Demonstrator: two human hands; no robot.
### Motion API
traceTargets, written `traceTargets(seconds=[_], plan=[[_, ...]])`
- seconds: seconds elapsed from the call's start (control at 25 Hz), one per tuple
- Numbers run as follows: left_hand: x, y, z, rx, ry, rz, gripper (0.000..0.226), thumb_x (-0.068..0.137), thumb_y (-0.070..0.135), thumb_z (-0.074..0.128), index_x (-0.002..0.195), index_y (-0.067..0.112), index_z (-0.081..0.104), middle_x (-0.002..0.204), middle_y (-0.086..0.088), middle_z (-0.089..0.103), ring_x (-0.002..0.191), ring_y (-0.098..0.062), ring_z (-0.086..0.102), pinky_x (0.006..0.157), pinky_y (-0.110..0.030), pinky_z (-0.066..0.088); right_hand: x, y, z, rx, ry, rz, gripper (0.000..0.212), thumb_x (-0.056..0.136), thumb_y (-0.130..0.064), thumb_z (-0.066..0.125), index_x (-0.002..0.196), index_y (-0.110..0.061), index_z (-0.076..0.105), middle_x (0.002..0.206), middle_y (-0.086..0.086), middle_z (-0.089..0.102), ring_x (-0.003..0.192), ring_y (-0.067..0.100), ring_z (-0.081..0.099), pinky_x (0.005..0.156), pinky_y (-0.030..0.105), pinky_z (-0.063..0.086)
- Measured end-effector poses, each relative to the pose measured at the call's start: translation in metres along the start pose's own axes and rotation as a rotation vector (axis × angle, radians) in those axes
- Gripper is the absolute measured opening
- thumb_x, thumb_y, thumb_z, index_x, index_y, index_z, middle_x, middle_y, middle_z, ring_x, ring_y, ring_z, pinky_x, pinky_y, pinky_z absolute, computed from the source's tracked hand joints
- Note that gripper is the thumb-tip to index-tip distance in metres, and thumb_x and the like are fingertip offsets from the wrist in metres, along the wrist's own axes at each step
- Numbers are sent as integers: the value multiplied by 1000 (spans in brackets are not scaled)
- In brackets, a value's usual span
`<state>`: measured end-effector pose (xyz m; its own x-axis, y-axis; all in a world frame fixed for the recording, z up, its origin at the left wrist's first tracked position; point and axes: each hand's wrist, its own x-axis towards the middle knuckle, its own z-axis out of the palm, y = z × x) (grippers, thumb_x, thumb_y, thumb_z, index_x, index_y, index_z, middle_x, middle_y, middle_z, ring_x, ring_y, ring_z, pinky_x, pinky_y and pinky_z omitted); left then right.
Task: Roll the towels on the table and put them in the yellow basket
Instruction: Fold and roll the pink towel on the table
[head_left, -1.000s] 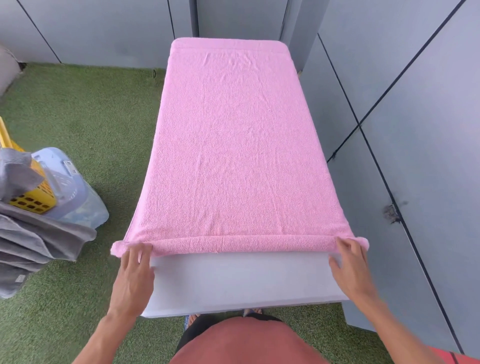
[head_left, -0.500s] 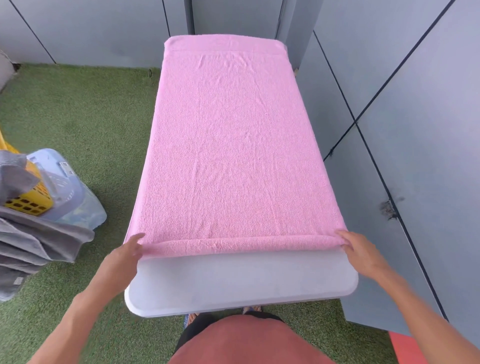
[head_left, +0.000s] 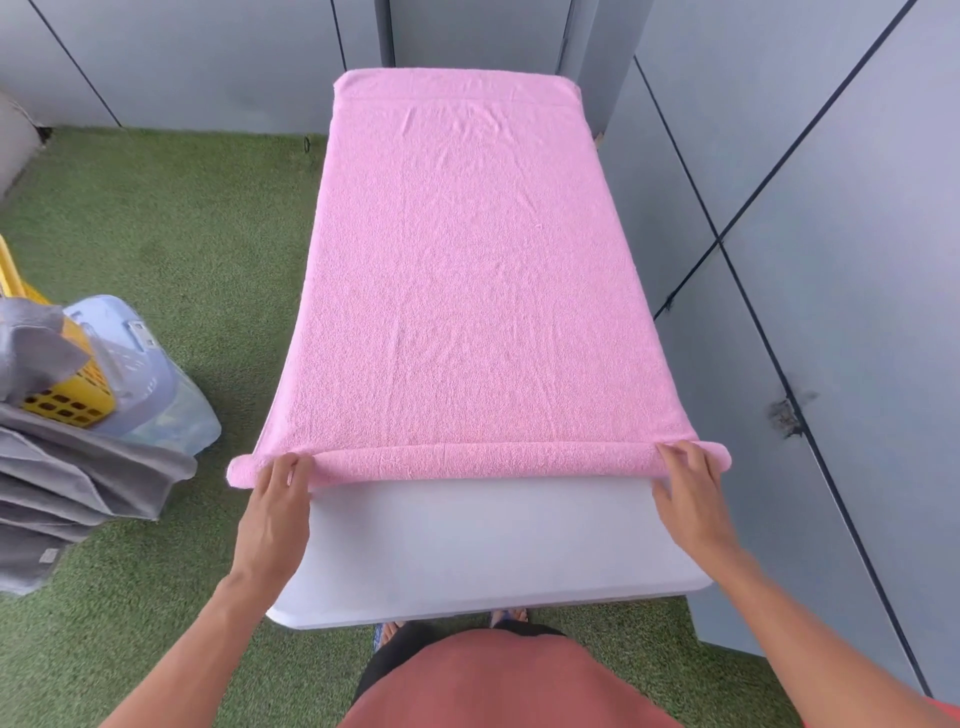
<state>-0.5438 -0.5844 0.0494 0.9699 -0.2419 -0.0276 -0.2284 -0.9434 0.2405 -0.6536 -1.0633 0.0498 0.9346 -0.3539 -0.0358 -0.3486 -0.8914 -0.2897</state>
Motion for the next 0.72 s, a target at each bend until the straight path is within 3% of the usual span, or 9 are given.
traceTargets(seconds=[0.12,0.28,0.4,0.48,0.6,0.68,0.72], plan=[[27,-6,-2,-38,-95,-72,33,78,-18,51,102,4,56,101,-11,54,94,-33,48,59,-48,48,25,-2,-7,39,-100,86,35,82,11,57,115,3,61,114,17,56,112,39,48,94,47,43],[26,-23,-7,-87,-246,-38,31,86,-11,44,107,4,62,102,-11,61,96,-34,57,76,-45,47,26,23,-19,-52,-298,-40,35,87,6,52,119,-5,61,114,13,61,111,36,53,96,41,38],[30,-34,-16,-185,-440,-127,31,92,0,49,119,10,60,114,-8,63,101,-25,60,83,-33,46,27,28,-41,232,-519,152,39,86,-5,62,122,-21,57,111,5,62,108,23,58,89,35,45],[37,-31,-22,-263,-304,-173,23,88,4,59,110,13,63,109,-9,61,98,-27,59,80,-34,46,35,22,-42,398,-358,288,36,81,-6,68,108,-28,57,99,4,61,100,24,59,78,32,43],[28,-15,-20,-16,15,-80,14,84,-2,62,85,11,67,96,-12,55,87,-33,48,70,-44,43,27,1,-30,66,39,169,19,79,-11,72,83,-28,65,90,1,55,98,27,46,84,32,33],[7,-2,-13,79,115,-20,17,80,-8,61,89,6,66,96,-14,56,85,-32,47,68,-46,44,8,-8,-19,-85,134,60,15,83,-13,69,95,-21,71,100,4,57,102,28,41,91,41,39],[-3,2,-9,71,123,11,24,77,-10,62,96,4,64,99,-15,56,88,-33,48,71,-46,46,-2,-7,-15,-95,119,24,24,83,-14,69,106,-18,69,107,5,56,107,30,41,94,46,42]])
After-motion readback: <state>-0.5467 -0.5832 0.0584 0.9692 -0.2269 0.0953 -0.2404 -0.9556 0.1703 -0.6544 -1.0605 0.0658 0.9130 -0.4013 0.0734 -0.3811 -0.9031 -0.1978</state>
